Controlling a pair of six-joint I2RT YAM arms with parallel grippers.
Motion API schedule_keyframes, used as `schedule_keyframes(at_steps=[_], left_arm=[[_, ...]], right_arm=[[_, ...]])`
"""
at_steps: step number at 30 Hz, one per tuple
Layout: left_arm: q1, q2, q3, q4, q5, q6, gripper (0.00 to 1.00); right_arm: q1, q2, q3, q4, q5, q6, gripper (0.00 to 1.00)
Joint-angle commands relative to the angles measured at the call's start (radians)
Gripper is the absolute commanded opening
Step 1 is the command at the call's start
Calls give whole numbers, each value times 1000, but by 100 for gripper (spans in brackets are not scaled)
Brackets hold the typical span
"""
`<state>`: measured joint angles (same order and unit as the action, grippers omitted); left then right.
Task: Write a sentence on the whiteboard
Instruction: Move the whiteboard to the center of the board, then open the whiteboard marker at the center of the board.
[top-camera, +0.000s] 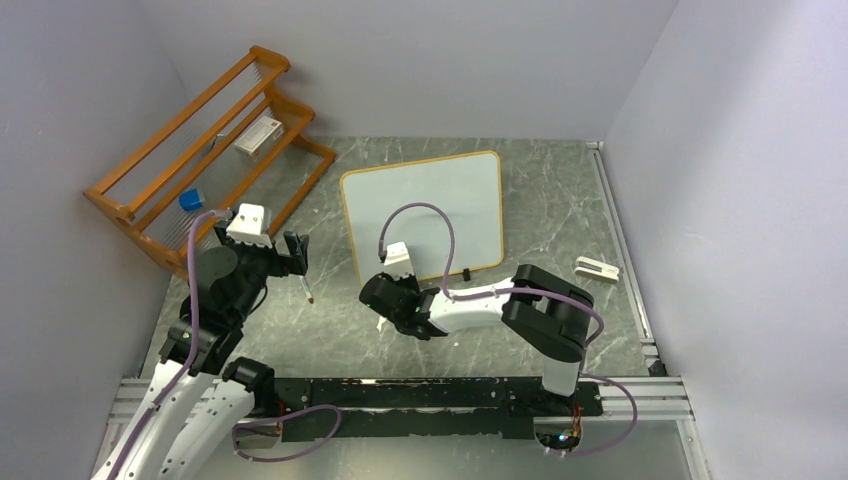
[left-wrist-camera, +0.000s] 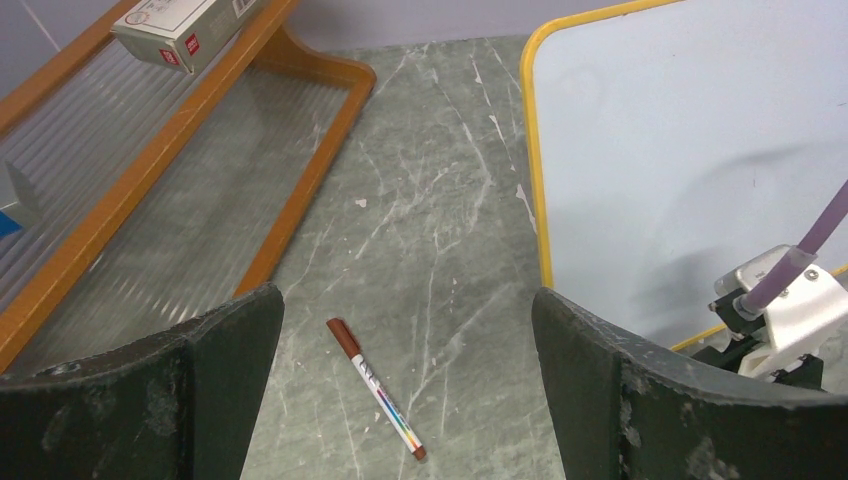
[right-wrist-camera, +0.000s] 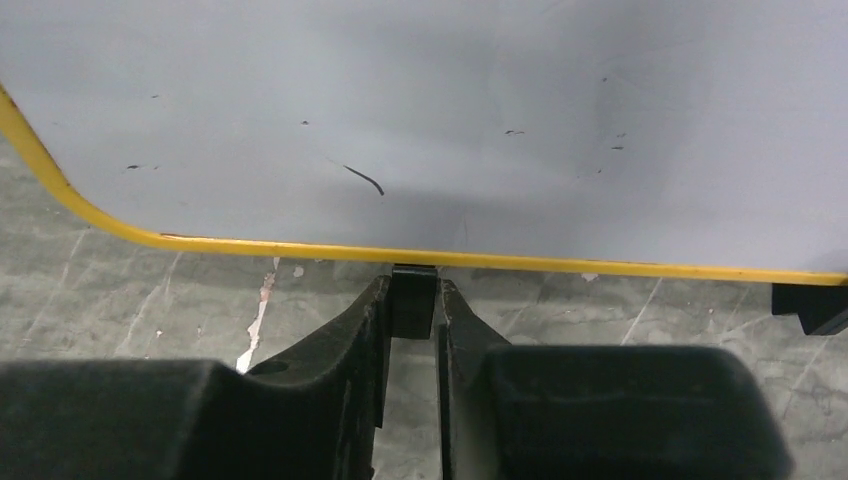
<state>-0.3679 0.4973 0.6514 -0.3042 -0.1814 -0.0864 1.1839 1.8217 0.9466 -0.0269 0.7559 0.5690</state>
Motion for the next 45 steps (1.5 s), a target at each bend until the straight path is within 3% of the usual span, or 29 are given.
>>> schedule_keyframes(at_steps=[1, 5, 19, 21, 28, 36, 45], left_arm=[[11, -6, 19, 13, -1, -1, 98], [11, -6, 18, 16, 0, -1, 98], [17, -5, 20, 13, -15, -8, 98], [18, -5, 21, 8, -19, -13, 98], [32, 29, 24, -6, -101, -80, 99], [86, 118, 48, -34, -124, -175, 99], [101, 314, 78, -83, -150, -257, 99]], right_arm=[[-4, 17, 33, 30, 65, 17, 15], [17, -11, 13, -33, 86, 58, 2], [174, -48, -3, -267, 180, 334, 3], [174, -63, -18, -251, 178, 329, 8], [194, -174, -20, -242, 164, 241, 43], [195, -324, -55, -238, 114, 147, 58], [122, -622, -169, -236, 97, -12, 72]])
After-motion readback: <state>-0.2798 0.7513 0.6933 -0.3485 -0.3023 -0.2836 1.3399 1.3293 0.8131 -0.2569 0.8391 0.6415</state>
